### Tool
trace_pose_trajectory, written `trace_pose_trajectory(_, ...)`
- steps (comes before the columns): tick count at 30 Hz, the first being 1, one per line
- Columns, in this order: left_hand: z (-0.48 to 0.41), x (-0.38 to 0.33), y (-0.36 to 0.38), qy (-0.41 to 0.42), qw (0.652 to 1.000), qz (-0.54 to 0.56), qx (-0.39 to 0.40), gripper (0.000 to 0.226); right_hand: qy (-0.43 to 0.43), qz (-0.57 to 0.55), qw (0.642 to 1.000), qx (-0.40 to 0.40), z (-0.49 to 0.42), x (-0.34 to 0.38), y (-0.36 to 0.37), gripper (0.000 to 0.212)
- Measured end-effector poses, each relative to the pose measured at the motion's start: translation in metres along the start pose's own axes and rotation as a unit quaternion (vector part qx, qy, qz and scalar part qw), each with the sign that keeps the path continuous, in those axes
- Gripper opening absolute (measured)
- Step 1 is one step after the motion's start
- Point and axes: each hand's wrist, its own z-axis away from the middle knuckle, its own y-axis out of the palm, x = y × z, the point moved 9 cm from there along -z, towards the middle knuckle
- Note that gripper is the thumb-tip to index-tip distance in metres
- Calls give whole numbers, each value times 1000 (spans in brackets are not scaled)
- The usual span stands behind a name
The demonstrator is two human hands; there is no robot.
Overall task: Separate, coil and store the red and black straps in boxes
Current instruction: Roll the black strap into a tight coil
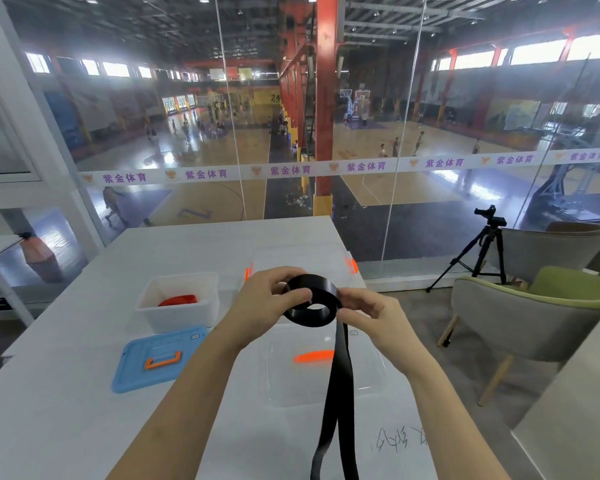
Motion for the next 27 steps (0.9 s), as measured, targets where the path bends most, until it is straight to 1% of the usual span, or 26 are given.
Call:
trace_pose_trajectory(2,-1,1,1,-4,1000,-1,9,21,-3,13,1000,-1,0,0,1,32)
trace_pose_trajectory(7,-2,1,3,-4,1000,-10,10,18,-31,12,998,-47,-1,2,-3,31)
trace_pose_trajectory(11,-2,-1,3,-10,1000,28,3,18,-18,9,999,-31,-3,-2,-1,30)
trace_pose_trajectory(16,1,2,5,-30,995,91,14,18,-10,-21,999,-24,-2,-5,0,27)
trace_pose_trajectory(23,-3,8,6,-42,996,71,40,18,2,9,1000,-3,-4,-14,6,22)
trace_pose_trajectory(27,-3,12,4,-45,994,94,19,16,-5,-34,999,-27,-4,-13,3,29)
